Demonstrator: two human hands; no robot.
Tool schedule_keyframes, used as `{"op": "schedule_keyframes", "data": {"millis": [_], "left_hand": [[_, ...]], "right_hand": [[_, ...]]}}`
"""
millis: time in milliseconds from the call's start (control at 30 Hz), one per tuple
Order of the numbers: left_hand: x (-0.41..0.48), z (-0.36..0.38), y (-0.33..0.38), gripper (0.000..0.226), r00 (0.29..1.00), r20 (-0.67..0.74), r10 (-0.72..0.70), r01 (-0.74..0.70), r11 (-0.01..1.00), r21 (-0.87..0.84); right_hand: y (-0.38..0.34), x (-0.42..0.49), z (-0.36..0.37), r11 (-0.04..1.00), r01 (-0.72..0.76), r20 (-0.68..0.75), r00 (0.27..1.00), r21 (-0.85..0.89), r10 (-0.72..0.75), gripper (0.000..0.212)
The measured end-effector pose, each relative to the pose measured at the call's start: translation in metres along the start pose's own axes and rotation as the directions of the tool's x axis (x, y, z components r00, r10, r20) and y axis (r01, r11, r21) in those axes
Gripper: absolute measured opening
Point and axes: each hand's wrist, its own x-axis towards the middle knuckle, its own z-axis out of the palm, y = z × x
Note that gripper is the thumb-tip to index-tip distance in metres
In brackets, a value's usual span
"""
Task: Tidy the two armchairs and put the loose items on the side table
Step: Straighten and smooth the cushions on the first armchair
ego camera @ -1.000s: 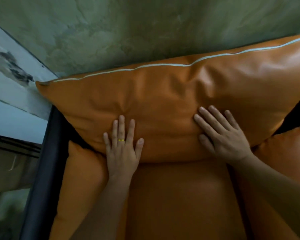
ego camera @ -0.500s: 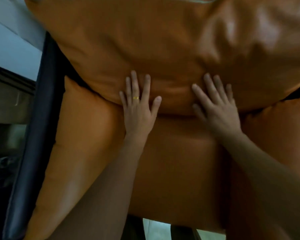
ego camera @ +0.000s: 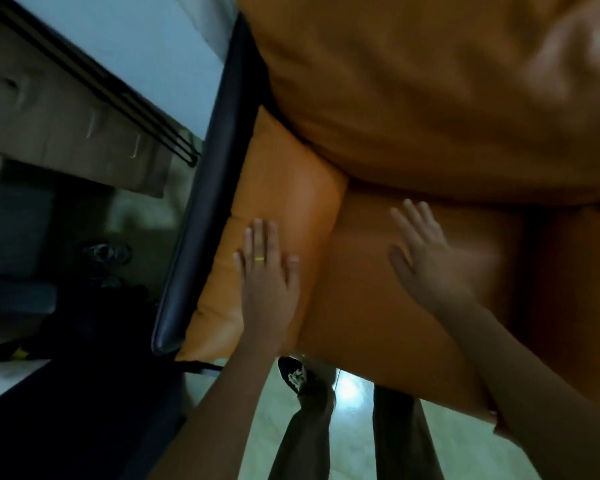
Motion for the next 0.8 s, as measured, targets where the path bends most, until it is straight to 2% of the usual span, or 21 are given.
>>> {"op": "schedule_keyframes", "data": {"millis": [67, 133, 233, 300, 367, 467, 667, 733, 800], "left_hand": [[-0.015, -0.006, -0.035, 0.062, 0.996, 0.002, -0.089, 0.089, 0.995, -0.033], [-0.03, -0.005, -0.064, 0.063, 0.993, 0.018, -0.116, 0.116, 0.992, -0.045], [-0.043, 0.0, -0.089, 0.066, 0.999, 0.038, -0.029, 0.03, 0.999, -0.021], [-0.042, 0.0, -0.092, 0.064, 0.999, 0.035, 0.018, -0.017, 1.0, -0.018], [-0.031, -0.003, -0.089, 0.06, 1.0, -0.009, -0.017, 0.016, 0.996, -0.083], [-0.008, -0.004, -0.08, 0.058, 0.981, -0.038, -0.189, 0.177, 0.962, -0.21], [-0.011, 0.005, -0.075, 0.056, 0.934, -0.041, -0.355, 0.339, 0.916, -0.214], [-0.028, 0.007, -0.079, 0.057, 0.905, -0.062, -0.422, 0.402, 0.892, -0.205], [-0.048, 0.01, -0.085, 0.057, 0.884, -0.049, -0.466, 0.449, 0.872, -0.194]], "right_hand": [[-0.048, 0.018, 0.017, 0.981, 0.195, 0.013, 0.981, -0.014, -0.195, 0.058], [-0.095, 0.04, 0.032, 0.926, 0.374, 0.072, 0.926, -0.047, -0.371, 0.055], [-0.154, 0.084, 0.05, 0.798, 0.594, 0.206, 0.797, -0.102, -0.567, 0.056], [-0.175, 0.11, 0.064, 0.711, 0.68, 0.344, 0.72, -0.178, -0.602, 0.061], [-0.18, 0.129, 0.074, 0.643, 0.721, 0.414, 0.684, -0.257, -0.601, 0.063], [-0.172, 0.14, 0.078, 0.566, 0.763, 0.382, 0.647, -0.313, -0.66, 0.058], [-0.154, 0.168, 0.068, 0.428, 0.835, 0.443, 0.547, -0.346, -0.71, 0.054], [-0.154, 0.175, 0.061, 0.425, 0.83, 0.428, 0.553, -0.362, -0.715, 0.054], [-0.149, 0.181, 0.054, 0.461, 0.799, 0.378, 0.593, -0.387, -0.711, 0.056]]}}
